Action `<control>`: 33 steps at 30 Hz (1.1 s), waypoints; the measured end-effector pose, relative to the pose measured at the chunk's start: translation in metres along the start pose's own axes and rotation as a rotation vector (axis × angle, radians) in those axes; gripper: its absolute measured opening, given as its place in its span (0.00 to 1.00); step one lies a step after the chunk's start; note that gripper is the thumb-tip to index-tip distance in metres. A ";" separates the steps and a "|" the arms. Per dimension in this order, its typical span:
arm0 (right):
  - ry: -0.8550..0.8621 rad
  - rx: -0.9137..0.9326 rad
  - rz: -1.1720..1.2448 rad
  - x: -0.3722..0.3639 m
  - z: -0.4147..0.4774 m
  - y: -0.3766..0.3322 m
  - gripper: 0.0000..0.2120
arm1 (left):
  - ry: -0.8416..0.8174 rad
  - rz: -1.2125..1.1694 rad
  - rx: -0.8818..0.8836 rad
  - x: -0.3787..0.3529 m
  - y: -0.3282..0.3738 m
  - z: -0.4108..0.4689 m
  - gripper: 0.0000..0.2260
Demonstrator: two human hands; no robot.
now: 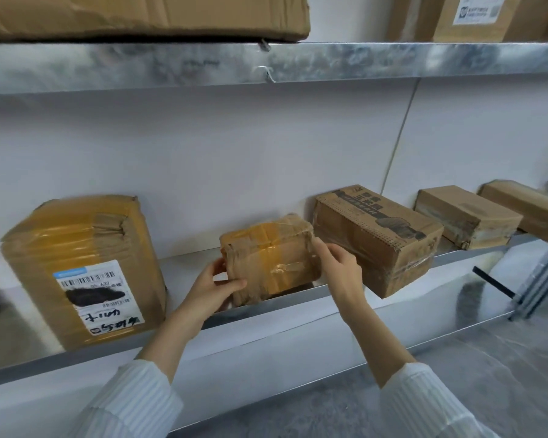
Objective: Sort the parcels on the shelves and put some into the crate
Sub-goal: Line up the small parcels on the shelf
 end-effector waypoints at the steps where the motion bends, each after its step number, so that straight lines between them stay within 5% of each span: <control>1: 0.002 -0.021 0.015 -0.002 0.001 -0.003 0.24 | 0.018 -0.016 -0.008 0.001 -0.002 -0.001 0.29; 4: 0.029 -0.088 0.020 -0.011 0.009 -0.009 0.35 | 0.089 -0.041 -0.035 0.002 -0.003 0.000 0.32; 9: -0.032 -0.100 -0.117 -0.020 0.023 -0.002 0.25 | 0.095 0.020 -0.069 0.000 0.000 0.008 0.32; 17: -0.109 -0.277 0.012 -0.022 0.044 0.011 0.27 | -0.028 0.032 0.032 0.008 0.007 0.023 0.31; 22: -0.133 -0.168 0.033 -0.025 0.057 -0.003 0.29 | -0.124 -0.303 0.238 0.008 0.033 0.017 0.09; 25: -0.242 -0.148 0.109 -0.024 0.058 -0.015 0.27 | -0.056 -0.273 0.288 0.001 0.044 0.023 0.23; 28: -0.272 -0.077 -0.084 -0.024 0.059 -0.018 0.29 | 0.008 -0.129 0.299 -0.010 0.045 0.030 0.33; 30: -0.268 -0.018 -0.203 -0.022 0.057 -0.018 0.28 | 0.045 -0.073 0.283 -0.015 0.042 0.035 0.34; 33: -0.312 -0.104 -0.057 -0.017 0.057 -0.014 0.26 | 0.070 -0.039 0.245 -0.016 0.042 0.034 0.33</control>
Point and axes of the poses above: each hand's wrist, its own z-axis towards the middle knuckle, its own x-axis out of the back of the hand, y = z × x, the point moved 1 cm from there along z, towards the middle knuckle, and after that the axes turned 7 degrees about x, right-handed, at the moved point
